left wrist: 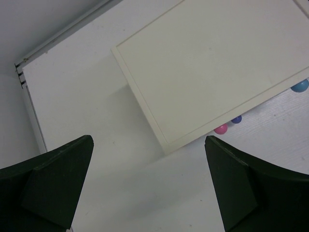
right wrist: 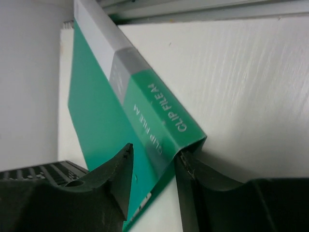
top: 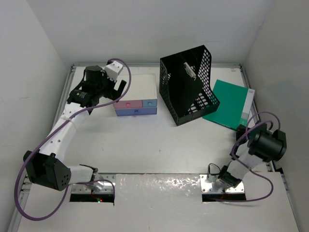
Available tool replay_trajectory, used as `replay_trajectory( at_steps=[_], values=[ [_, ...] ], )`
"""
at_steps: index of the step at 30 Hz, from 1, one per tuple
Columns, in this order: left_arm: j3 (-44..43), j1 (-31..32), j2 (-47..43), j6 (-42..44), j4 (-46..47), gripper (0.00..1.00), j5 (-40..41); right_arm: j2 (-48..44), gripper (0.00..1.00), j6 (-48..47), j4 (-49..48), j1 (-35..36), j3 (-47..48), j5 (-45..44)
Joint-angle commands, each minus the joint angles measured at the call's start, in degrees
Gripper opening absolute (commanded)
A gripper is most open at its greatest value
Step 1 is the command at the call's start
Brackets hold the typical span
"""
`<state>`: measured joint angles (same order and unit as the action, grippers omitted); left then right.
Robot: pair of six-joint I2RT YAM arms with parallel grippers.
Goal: Organize the desk
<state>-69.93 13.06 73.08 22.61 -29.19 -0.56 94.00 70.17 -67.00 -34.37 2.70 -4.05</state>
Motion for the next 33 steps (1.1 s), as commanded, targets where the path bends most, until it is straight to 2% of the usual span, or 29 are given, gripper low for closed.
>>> replay_trajectory(
  at_steps=[1, 5, 8, 9, 13, 14, 17, 18, 20, 23, 27, 32, 33],
  values=[
    [-3.5, -0.6, -1.9, -1.7, 2.2, 1.0, 2.3, 7.8, 0.39, 2.9, -20.9, -2.4, -6.6, 3.9],
    [-4.5, -0.6, -1.9, -1.9, 2.3, 1.0, 3.5, 17.5, 0.38, 3.3, -29.6, -4.3, -6.4, 6.1],
    [-4.8, -0.6, -1.8, -1.6, 2.1, 0.99, 4.1, 18.5, 0.36, 2.4, -29.9, -4.4, -4.8, 7.4],
    [-4.7, -0.5, -1.8, -1.5, 2.1, 1.0, 4.2, 18.1, 0.36, 1.8, -29.9, -4.4, -4.5, 7.7],
    [-4.0, -0.5, -1.7, -1.3, 2.7, 1.0, 4.9, 11.8, 0.22, -3.0, -29.3, -4.4, -6.3, 6.5],
    [-4.1, -0.6, -1.7, -1.3, 3.0, 1.0, 4.6, 9.9, 0.14, -5.5, -27.9, -4.3, -6.6, 5.5],
    [-6.4, -0.5, -0.6, -2.7, 1.9, 0.99, 3.5, 2.6, 0.08, -8.8, -20.4, -4.1, -5.4, 4.8],
    [-7.1, -0.5, -0.4, -3.0, 1.4, 1.0, 3.0, 2.6, 0.08, -8.7, -20.6, -4.0, -5.3, 4.9],
    [-7.2, -0.5, -0.4, -3.6, 1.5, 1.0, 1.8, 4.3, 0.05, -7.3, -27.0, -4.1, -5.2, 7.5],
    [-5.4, -0.5, -0.4, -3.5, 3.0, 1.0, 0.8, 8.6, 0.04, -6.1, -30.0, -4.1, -2.9, 11.8],
    [-4.7, -0.5, 1.7, -2.4, 3.9, 1.0, 0.8, 12.6, 0.07, -5.0, -30.0, -4.1, 0.0, 11.8],
    [-3.7, -0.5, 4.1, 0.8, 4.3, 0.99, 0.8, 11.0, 0.1, -11.3, -30.0, -4.0, 2.0, 16.1],
    [-4.0, -0.5, 4.5, 1.6, 3.9, 1.0, -0.6, 10.2, 0.15, -13.3, -29.9, -4.0, 1.7, 16.4]
  ],
)
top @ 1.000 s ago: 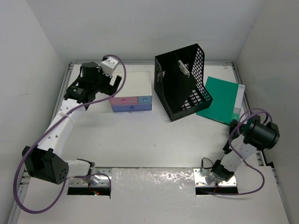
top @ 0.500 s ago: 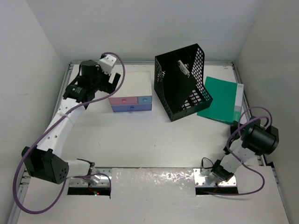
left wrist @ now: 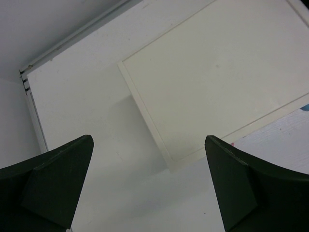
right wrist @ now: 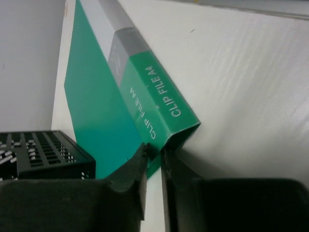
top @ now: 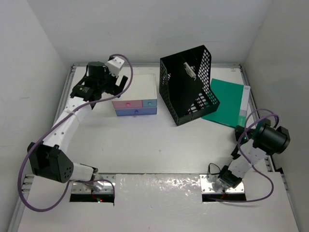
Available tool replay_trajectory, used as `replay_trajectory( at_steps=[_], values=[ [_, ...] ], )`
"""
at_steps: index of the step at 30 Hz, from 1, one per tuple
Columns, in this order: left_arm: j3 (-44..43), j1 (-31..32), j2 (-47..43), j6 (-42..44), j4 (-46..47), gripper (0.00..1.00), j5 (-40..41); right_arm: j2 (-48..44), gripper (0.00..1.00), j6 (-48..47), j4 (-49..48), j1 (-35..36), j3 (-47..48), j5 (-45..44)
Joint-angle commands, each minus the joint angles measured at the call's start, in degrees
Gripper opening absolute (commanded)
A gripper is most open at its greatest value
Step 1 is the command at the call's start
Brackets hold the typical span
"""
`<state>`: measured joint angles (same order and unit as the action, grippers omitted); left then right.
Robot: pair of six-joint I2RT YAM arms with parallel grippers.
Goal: Organize the desk
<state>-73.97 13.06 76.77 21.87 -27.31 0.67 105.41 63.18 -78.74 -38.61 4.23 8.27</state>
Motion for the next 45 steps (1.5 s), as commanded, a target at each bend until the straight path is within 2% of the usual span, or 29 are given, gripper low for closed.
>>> replay_trajectory(
  at_steps=[1, 2, 3, 6, 9, 12, 13, 18, 22, 23, 24, 27, 30, 31, 34, 40, 43, 45],
  values=[
    [-0.1, -0.5, 1.9, 2.5, 1.9, 1.0, -1.8, -2.5, 0.2, -7.0, -18.1, 0.2, -0.4, 3.7],
    [0.8, -0.5, 2.3, 2.7, 2.4, 1.0, -2.4, -2.8, 0.4, -7.4, -17.8, 0.0, -1.1, 2.8],
    [1.8, -0.5, 2.4, 2.8, 4.8, 1.0, -3.3, -2.8, 0.47, -6.9, -18.0, 0.0, -1.2, 2.7],
    [4.2, -0.5, 3.1, 2.4, 9.5, 1.0, -5.5, 0.0, 0.53, -4.4, -18.2, 0.0, -0.1, 3.2],
    [4.4, -0.5, 4.1, 2.5, 11.0, 1.0, -5.9, 4.9, 0.51, -1.0, -18.3, 0.0, 1.6, 3.4],
    [4.9, -0.5, 4.0, 3.8, 11.6, 0.99, -5.9, 5.6, 0.42, -2.9, -18.3, 0.0, 1.0, 2.4],
    [5.2, -0.5, 3.8, 4.0, 11.8, 1.0, -5.6, 5.4, 0.34, -3.5, -18.3, 0.1, 1.1, 1.9],
    [7.0, -0.5, 2.9, 4.2, 12.5, 1.0, -5.5, 4.6, 0.11, -4.6, -18.4, 0.3, 7.1, 10.0],
    [8.0, -0.5, 3.0, 4.2, 13.5, 1.0, -5.5, 4.6, 0.13, -3.2, -18.5, 0.5, 10.3, 11.6],
    [8.0, -0.5, 3.1, 4.3, 13.7, 1.0, -5.5, 5.2, 0.16, -2.7, -18.5, 0.8, 11.0, 11.9],
    [7.9, -0.5, 3.4, 4.3, 13.7, 1.0, -5.5, 6.6, 0.24, -1.8, -18.5, 1.3, 11.5, 11.9],
    [6.7, -0.5, 4.7, 4.8, 12.8, 1.0, -6.4, 9.0, 0.35, 0.0, -17.5, 2.9, 14.4, 12.8],
    [5.4, -0.5, 5.7, 4.4, 11.9, 1.0, -6.6, 11.8, 0.22, 1.8, -18.4, 3.4, 15.3, 11.1],
    [5.3, -0.5, 6.2, 4.4, 11.9, 1.0, -6.7, 13.2, 0.11, 1.9, -18.4, 3.4, 16.2, 11.0],
    [5.2, -0.5, 7.1, 4.5, 11.2, 1.0, -6.6, 14.2, 0.0, 1.6, -18.2, 3.5, 17.2, 10.3],
    [4.9, -0.5, 7.1, 4.7, 9.8, 1.0, -6.2, 9.4, 0.0, -3.7, -13.9, 3.6, 17.0, 9.3],
    [3.5, -0.4, 7.2, 4.8, 8.7, 1.0, -6.7, 0.4, 0.0, -9.3, -9.0, 4.0, 14.5, 9.1],
    [2.7, -0.3, 7.2, 5.8, 6.7, 1.0, -8.7, -9.7, 0.0, -16.7, 1.2, 4.4, 13.0, 8.6]
  ],
)
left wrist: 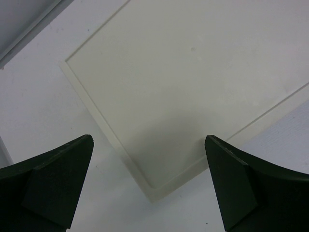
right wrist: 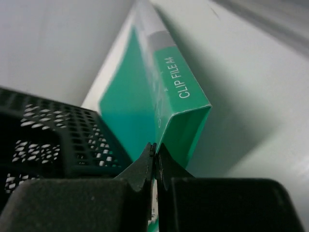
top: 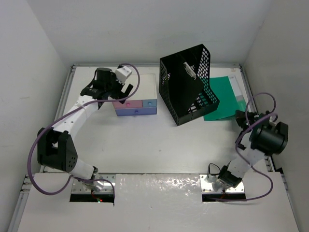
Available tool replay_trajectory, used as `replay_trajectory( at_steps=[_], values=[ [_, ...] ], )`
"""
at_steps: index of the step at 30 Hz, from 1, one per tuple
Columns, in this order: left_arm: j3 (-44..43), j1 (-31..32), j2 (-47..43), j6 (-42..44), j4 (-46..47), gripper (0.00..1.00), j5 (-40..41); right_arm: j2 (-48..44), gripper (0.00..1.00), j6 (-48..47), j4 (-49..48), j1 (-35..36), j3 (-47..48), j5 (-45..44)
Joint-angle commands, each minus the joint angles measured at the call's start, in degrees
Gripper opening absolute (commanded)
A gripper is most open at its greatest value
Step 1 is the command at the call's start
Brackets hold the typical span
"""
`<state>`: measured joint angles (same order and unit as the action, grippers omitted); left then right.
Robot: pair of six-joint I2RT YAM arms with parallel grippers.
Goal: Organize the desk
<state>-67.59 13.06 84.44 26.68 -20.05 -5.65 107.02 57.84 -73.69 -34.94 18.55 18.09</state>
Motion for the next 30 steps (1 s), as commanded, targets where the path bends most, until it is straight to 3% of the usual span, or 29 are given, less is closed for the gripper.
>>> replay_trajectory(
  at_steps=[1, 2, 6, 15, 22, 27, 30],
  values=[
    [-4.6, -0.1, -0.6, 1.7, -1.3, 1.0, -3.7, -14.9, 0.0, -14.4, 4.5, 1.4, -1.8, -2.0],
    [-5.1, 0.4, -0.9, 1.9, -2.7, 1.0, -3.8, -21.6, 0.0, -19.6, 8.1, 1.8, -2.3, -3.9],
    [-7.5, 2.3, -1.2, 2.2, -4.6, 1.0, -3.8, -34.3, 0.0, -25.6, 20.1, 2.6, -4.0, -8.7],
    [-11.9, 11.1, -3.2, 4.3, -10.4, 1.0, -3.7, -49.6, 0.0, -34.9, 51.4, 6.1, 2.1, -9.3],
    [-14.1, 18.7, -6.7, 5.2, -14.0, 1.0, -3.0, -60.0, 0.0, -38.2, 60.2, 7.5, 1.6, -8.4],
    [-13.1, 20.8, -7.8, 4.1, -14.7, 1.0, -3.5, -59.0, 0.0, -32.1, 59.6, 7.4, -1.2, -3.4],
    [-11.6, 20.9, -8.7, 3.8, -13.4, 1.0, -3.3, -58.4, 0.0, -33.4, 60.1, 8.3, 0.5, -1.7]
  ],
)
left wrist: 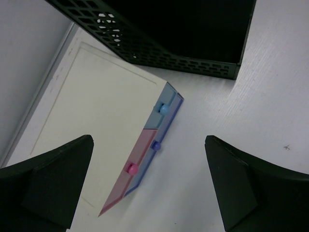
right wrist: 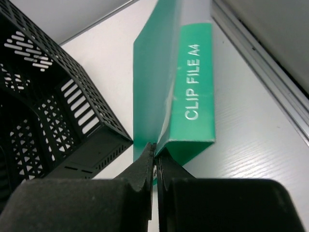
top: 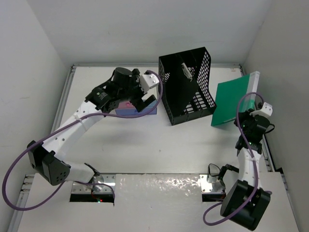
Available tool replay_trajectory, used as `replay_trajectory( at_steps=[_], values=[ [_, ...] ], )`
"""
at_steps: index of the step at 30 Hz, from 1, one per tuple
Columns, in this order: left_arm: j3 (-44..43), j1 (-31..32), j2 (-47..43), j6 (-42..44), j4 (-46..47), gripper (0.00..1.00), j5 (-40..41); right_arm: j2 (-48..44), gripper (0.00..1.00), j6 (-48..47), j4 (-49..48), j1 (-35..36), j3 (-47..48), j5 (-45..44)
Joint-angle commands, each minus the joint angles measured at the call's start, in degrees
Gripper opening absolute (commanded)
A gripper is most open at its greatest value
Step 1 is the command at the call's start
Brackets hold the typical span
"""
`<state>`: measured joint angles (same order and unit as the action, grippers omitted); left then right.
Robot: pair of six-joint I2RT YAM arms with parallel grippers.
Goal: Organize the desk
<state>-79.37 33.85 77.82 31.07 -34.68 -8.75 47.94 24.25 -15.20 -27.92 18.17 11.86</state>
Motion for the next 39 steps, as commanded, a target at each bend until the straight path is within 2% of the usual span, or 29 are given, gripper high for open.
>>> replay_trajectory(
  at_steps=[1, 8, 11, 13, 14, 17, 22, 24, 27, 31, 35, 39],
  values=[
    [0.5, 0.2, -2.2, -0.7, 2.0, 1.0, -0.8, 0.6, 0.0, -0.5, 2.3, 1.7, 1.3, 3.7],
    [-0.8, 2.5, 1.4, -2.8, 2.9, 1.0, -4.6, -5.3, 0.0, -6.7, 8.9, 8.9, 2.2, -7.0],
    [-1.0, 5.9, 3.2, -3.6, 3.7, 1.0, -3.7, -6.9, 0.0, -5.8, 14.8, 9.4, 4.8, -9.0],
    [-1.0, 11.0, 5.2, -3.1, 5.6, 1.0, -0.9, -8.0, 0.0, -3.7, 16.5, 9.5, 5.6, -8.8],
    [-0.8, 15.1, 6.2, -2.7, 9.1, 1.0, 2.5, -8.2, 0.0, -2.6, 17.2, 9.5, 6.0, -8.4],
    [-0.1, 21.8, 12.2, -1.0, 17.7, 1.0, 9.9, -6.9, 0.0, -2.4, 19.7, 9.5, 8.4, -9.4],
    [-4.2, 25.3, 21.7, 0.8, 26.0, 1.0, 17.1, -3.3, 0.0, -2.3, 19.9, 9.4, 10.0, -10.9],
    [-3.6, 27.8, 25.7, 5.3, 31.3, 1.0, 20.4, -2.8, 0.0, -1.0, 19.2, 9.4, 9.6, -10.5],
    [0.3, 31.1, 29.2, 11.6, 44.6, 1.0, 24.2, -3.5, 0.0, 2.2, 18.3, 9.4, 9.9, -10.2],
    [2.1, 31.5, 32.6, 11.6, 59.9, 1.0, 19.7, -4.3, 0.0, 4.2, 21.8, 9.4, 12.9, -11.2],
    [-0.9, 31.9, 39.7, 12.2, 65.6, 1.0, 14.0, -5.3, 0.0, 5.6, 26.4, 9.4, 15.2, -11.7],
    [-6.1, 33.0, 45.9, 12.8, 68.2, 1.0, 12.0, -6.4, 0.0, 6.7, 27.8, 9.4, 15.1, -13.0]
  ],
)
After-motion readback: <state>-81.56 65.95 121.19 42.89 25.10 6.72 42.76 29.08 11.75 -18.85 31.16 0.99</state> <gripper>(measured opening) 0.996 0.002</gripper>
